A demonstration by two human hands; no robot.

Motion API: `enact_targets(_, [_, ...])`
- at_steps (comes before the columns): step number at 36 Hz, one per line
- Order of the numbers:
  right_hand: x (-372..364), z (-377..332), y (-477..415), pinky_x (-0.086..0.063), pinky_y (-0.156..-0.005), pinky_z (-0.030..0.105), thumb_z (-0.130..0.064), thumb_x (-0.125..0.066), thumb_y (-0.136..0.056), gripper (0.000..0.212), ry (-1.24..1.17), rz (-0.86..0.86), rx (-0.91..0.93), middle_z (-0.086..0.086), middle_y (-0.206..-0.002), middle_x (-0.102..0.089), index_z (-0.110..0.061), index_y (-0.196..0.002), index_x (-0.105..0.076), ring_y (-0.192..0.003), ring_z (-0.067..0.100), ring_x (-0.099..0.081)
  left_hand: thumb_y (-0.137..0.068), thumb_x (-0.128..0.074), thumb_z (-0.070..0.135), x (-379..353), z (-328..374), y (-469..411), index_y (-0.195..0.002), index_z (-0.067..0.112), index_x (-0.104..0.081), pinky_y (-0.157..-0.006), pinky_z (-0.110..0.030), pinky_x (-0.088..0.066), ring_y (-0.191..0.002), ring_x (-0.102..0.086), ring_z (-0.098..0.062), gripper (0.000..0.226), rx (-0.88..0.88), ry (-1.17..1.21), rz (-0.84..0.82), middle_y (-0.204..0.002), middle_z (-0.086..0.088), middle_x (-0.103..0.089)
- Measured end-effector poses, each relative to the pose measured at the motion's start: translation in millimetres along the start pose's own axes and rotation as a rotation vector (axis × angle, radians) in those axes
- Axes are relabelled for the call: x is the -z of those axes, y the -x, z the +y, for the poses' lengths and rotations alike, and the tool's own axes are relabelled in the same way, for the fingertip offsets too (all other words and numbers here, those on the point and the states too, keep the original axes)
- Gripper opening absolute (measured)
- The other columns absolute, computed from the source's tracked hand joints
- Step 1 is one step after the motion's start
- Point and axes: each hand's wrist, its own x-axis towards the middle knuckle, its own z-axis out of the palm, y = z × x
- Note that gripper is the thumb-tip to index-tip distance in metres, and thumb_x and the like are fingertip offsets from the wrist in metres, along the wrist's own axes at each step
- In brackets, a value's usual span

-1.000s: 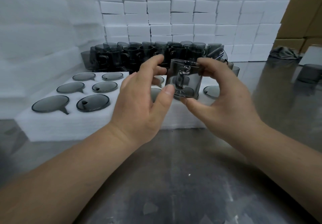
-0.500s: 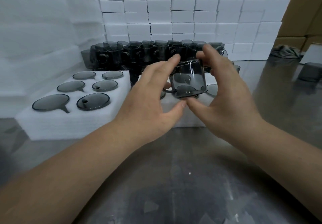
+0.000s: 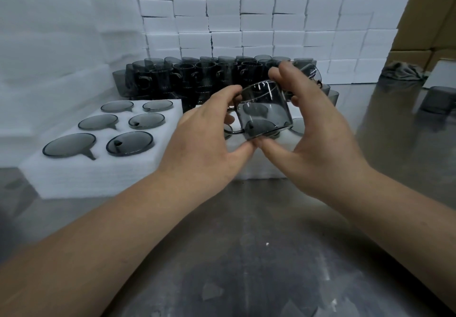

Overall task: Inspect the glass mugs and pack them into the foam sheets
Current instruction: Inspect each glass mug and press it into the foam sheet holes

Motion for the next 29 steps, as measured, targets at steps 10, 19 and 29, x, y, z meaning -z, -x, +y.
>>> enact_targets(10, [4.4,1.1,3.1,-0.036,-0.105,0.03,-0.039,-0.046,-0.083,0.064,-0.203,0.116,-0.04,-0.004,-0.137,-0.039,-0.022,-0.139,-0.02,-0.129,0.006,-0.038,-0.069,-0.071,0.043,2.8,-1.0,-0.8,-0.11,0.044,-0.033,-0.086,-0.022,-0.041,-0.105,-0.054,-0.005,0.056,0.034,0.044,0.054,-0.106,0.018,-0.058])
enact_targets(19, [5.9,2.2,3.1,-0.046,-0.088,0.032,-0.053,-0.041,-0.077,0.053,-0.328,0.094,-0.207,-0.023,-0.108,-0.053,-0.038,-0.127,-0.03,-0.105,-0.004,-0.052,-0.072,-0.074,0.02,5.6,0.9,-0.7,-0.126,0.015,-0.045,-0.095,-0.048,-0.044,-0.104,-0.054,-0.013,0.061,-0.144,-0.017,0.118,-0.111,0.015,-0.047])
enact_targets(29, [3.2,-1.2,2.3,-0.044,-0.097,0.035,-0.046,-0.057,-0.071,0.078,-0.323,-0.055,-0.301,-0.017,-0.109,-0.061,-0.03,-0.141,-0.027,-0.108,0.001,-0.055,-0.074,-0.069,0.017,4.2,-6.2,-4.3,-0.124,0.018,-0.04,-0.091,-0.052,-0.044,-0.11,-0.051,-0.03,0.058,-0.301,-0.108,0.15,-0.122,-0.016,-0.05])
